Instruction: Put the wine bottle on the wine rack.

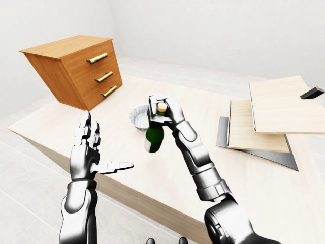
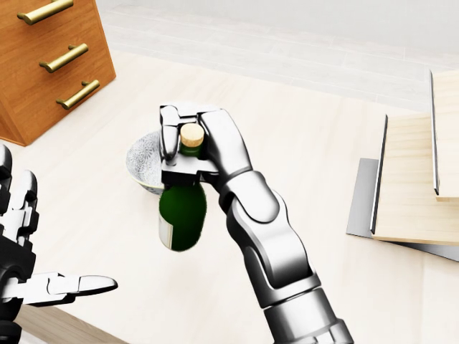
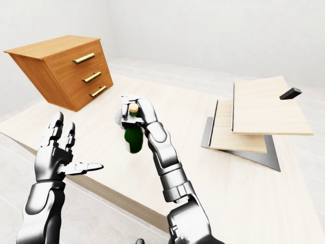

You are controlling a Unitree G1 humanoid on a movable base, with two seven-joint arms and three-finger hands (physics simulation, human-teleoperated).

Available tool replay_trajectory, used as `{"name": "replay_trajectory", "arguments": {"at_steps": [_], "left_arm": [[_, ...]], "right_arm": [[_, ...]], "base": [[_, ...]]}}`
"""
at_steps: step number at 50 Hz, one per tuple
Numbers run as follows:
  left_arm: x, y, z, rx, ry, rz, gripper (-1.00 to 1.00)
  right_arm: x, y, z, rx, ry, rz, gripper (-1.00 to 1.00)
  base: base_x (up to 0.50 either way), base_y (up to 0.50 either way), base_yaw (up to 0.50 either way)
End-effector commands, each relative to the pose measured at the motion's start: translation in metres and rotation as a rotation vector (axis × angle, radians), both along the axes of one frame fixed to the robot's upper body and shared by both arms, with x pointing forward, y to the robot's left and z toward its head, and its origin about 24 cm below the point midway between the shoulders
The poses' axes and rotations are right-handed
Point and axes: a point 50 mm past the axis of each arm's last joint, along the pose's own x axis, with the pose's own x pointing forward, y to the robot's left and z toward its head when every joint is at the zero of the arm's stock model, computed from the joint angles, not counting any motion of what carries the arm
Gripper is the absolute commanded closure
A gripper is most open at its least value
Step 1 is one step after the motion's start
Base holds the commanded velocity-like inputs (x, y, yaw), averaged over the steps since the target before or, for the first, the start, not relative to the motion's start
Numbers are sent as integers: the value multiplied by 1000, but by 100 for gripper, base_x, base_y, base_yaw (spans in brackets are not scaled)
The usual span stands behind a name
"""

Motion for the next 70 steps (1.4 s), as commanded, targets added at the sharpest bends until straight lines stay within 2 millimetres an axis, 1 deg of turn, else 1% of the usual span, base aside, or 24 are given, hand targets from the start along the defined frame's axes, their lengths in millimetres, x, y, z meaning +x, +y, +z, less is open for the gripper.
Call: {"name": "replay_trajectory", "arguments": {"at_steps": [1,9,15,17,22,23,27,30,31,32,34,39,41,42,45,47,48,50,53,55,59,60,62,70], "left_arm": [[1,1,0,-2,1,4,-100],[1,1,-1,-4,4,4,-100],[1,2,-1,-9,3,6,-100],[1,1,-3,-7,10,4,-100],[1,1,-1,-7,2,5,-100],[1,1,-1,-8,1,4,-100],[1,1,-1,-9,4,6,-100],[1,1,-1,-10,3,7,-100],[1,1,-1,-9,3,7,-100],[1,1,0,-9,-2,4,-100],[1,1,1,-9,-5,5,-100],[1,1,0,-10,-3,7,-100],[1,1,1,-10,-4,7,-100],[1,1,1,-10,-8,7,-100],[1,0,2,-8,-9,6,-100],[1,0,2,-9,-9,5,-100],[1,0,0,-10,-4,4,-100],[1,0,0,-11,-1,4,-100],[2,0,1,-8,-7,5,-100],[2,0,2,-8,-10,6,-100],[1,-1,4,-6,-21,3,-100],[0,-1,3,-4,-15,3,-100],[1,-1,2,-6,-10,2,-100],[1,-1,2,-6,-10,2,-100]], "right_arm": [[-1,-22,39,104,-132,-52,100],[-1,-37,59,170,-186,-107,100],[4,-56,74,238,-202,-207,100],[3,-62,83,264,-226,-214,100],[3,-69,95,283,-254,-241,100],[4,-73,98,274,-263,-272,100],[6,-90,106,352,-258,-332,100],[4,-100,114,410,-273,-330,100],[4,-100,114,411,-272,-330,100],[5,-110,119,453,-271,-349,100],[6,-113,120,476,-261,-352,100],[11,-135,128,537,-242,-395,100],[13,-136,129,523,-241,-388,100],[17,-144,128,536,-220,-409,100],[27,-156,124,510,-181,-451,100],[30,-160,123,496,-172,-463,100],[31,-167,124,494,-172,-468,100],[29,-169,124,498,-178,-456,100],[15,-180,127,578,-211,-487,100],[12,-182,127,583,-219,-490,100],[-4,-187,129,636,-248,-482,100],[-12,-190,130,697,-257,-476,100],[-23,-192,132,739,-261,-493,100],[-23,-191,131,743,-248,-490,100]], "base": [[0,0,0],[0,0,0],[0,0,0],[0,0,0],[0,0,0],[0,0,0],[0,0,0],[0,0,0],[0,0,0],[0,0,0],[0,0,0],[0,0,0],[0,0,0],[0,0,0],[0,0,0],[0,0,0],[0,0,0],[0,0,0],[0,0,0],[0,0,0],[0,0,0],[0,0,0],[0,0,0],[0,0,0]]}}
